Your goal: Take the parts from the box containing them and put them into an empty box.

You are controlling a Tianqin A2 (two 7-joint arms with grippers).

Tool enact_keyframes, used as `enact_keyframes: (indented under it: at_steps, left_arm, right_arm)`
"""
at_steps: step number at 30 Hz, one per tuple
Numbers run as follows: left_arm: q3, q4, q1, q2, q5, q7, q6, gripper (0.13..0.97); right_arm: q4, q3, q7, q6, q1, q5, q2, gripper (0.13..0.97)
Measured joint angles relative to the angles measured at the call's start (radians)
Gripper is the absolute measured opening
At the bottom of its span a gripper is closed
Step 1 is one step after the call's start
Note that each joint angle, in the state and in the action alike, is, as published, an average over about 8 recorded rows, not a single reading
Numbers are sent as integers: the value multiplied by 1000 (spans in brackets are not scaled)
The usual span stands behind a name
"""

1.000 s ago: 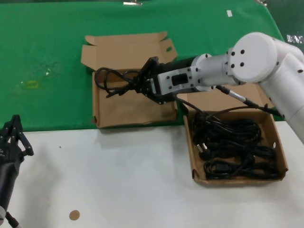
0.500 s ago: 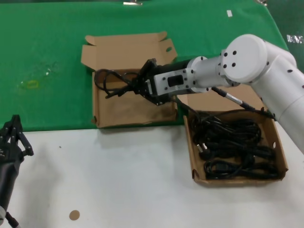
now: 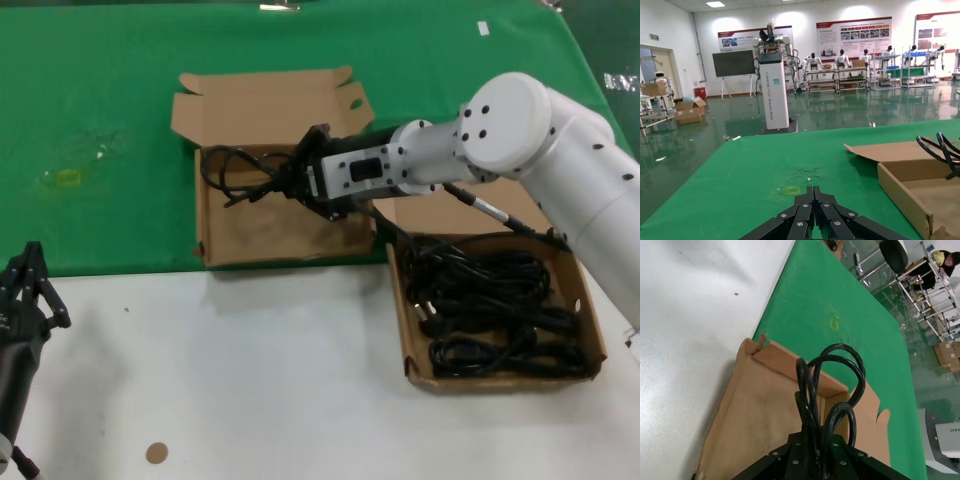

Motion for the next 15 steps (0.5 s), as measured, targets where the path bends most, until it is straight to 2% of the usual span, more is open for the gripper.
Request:
enact_keyframes:
  at_steps: [4,12,15]
  left_arm:
    - [0,0,0,0,0,0,0,152]
    - [0,0,0,0,0,0,0,152]
    - [0,0,0,0,0,0,0,152]
  right_arm:
    - [-17,1,-10,8,6,3,-8,190]
    - [-21,0,-15,12,10,5,-13,266]
    - [-12,-1,-10,11,8,3,-10,266]
